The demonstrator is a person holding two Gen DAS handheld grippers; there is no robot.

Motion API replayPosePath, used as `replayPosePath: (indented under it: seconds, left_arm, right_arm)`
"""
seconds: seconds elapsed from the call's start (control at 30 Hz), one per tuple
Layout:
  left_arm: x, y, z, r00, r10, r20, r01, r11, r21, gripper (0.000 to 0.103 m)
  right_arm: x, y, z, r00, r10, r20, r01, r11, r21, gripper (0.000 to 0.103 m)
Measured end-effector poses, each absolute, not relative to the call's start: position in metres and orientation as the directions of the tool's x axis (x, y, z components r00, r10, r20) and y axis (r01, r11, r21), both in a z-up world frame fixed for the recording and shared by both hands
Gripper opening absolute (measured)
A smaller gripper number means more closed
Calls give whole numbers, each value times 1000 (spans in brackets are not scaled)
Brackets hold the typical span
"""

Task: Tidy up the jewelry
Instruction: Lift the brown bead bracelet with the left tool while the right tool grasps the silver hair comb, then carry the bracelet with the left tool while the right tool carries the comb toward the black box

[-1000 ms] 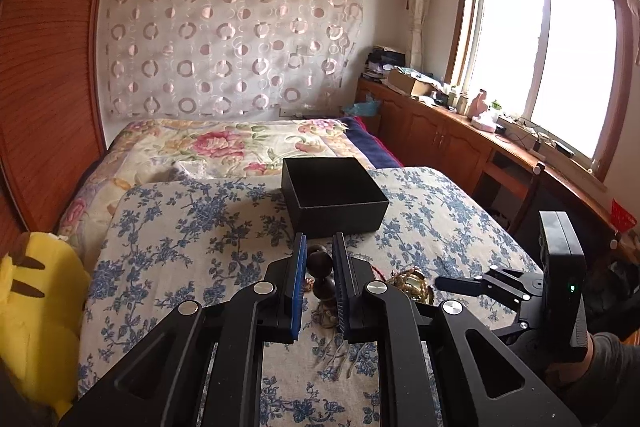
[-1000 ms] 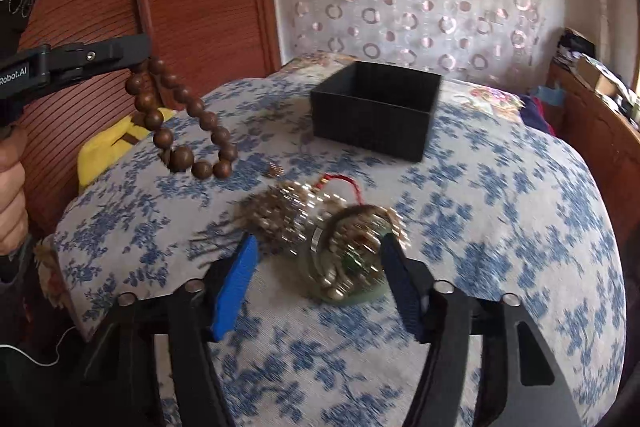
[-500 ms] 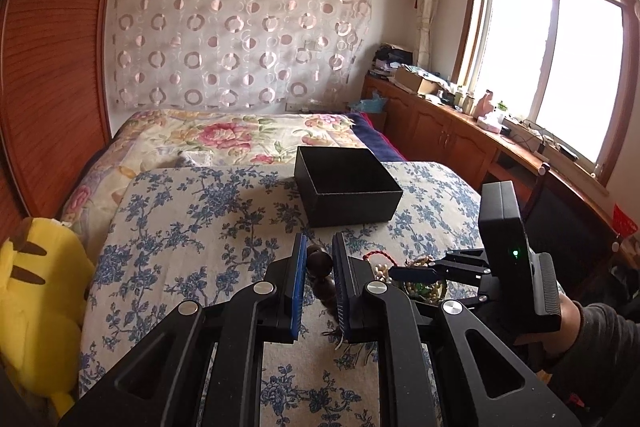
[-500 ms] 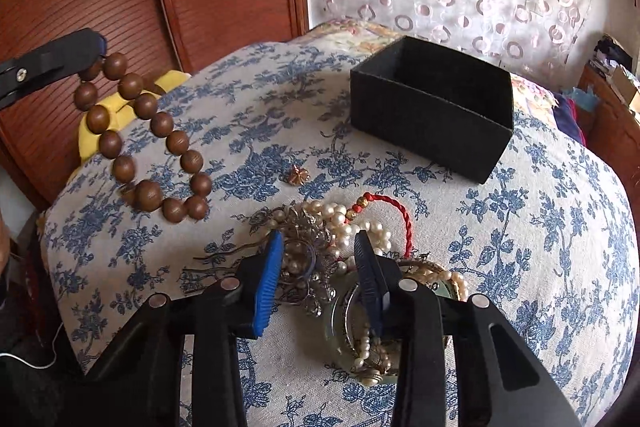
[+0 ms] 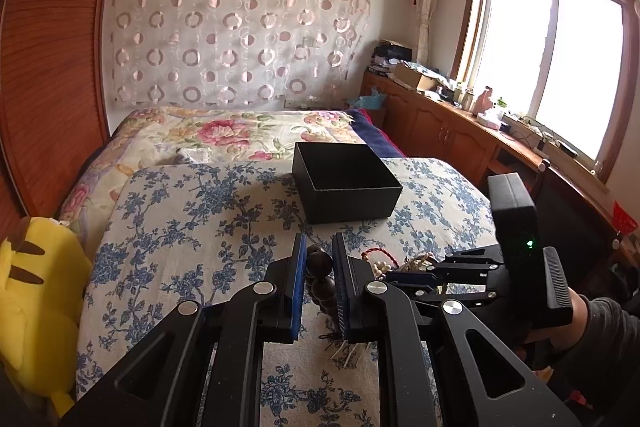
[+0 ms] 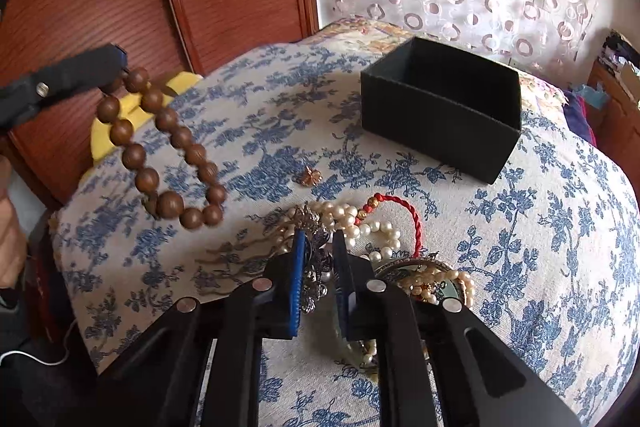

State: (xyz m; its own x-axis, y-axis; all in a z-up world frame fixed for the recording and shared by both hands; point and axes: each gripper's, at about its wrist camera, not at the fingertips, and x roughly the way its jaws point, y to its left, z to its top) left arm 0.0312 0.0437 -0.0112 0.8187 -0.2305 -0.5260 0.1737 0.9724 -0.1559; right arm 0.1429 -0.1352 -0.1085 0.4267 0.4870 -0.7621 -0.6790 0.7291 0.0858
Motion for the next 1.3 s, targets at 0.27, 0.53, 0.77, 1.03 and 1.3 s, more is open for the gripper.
replayPosePath:
  seconds: [0.27, 0.53, 0.77, 1.03, 1.3]
  left_arm:
    - [34, 42, -15, 817, -230, -528, 177, 973, -150, 12]
    - [35, 39, -15, 813, -235, -533, 183, 972, -149, 12]
    - [44, 32, -5, 819, -233, -524, 193, 973, -130, 12]
    - [62, 21, 6, 823, -238, -515, 222, 970, -94, 12]
    - [88, 13, 21, 831, -226, -508, 225, 972, -65, 12]
  right_arm:
    - [130, -142, -86, 460, 526, -716, -692, 717, 82, 11]
    - [126, -143, -77, 488, 534, -690, -697, 715, 60, 10]
    - [131, -148, -67, 517, 524, -677, -691, 722, 31, 9]
    - [144, -155, -48, 553, 517, -653, -692, 722, -15, 9]
    - [180, -165, -27, 582, 518, -627, -677, 735, -22, 9]
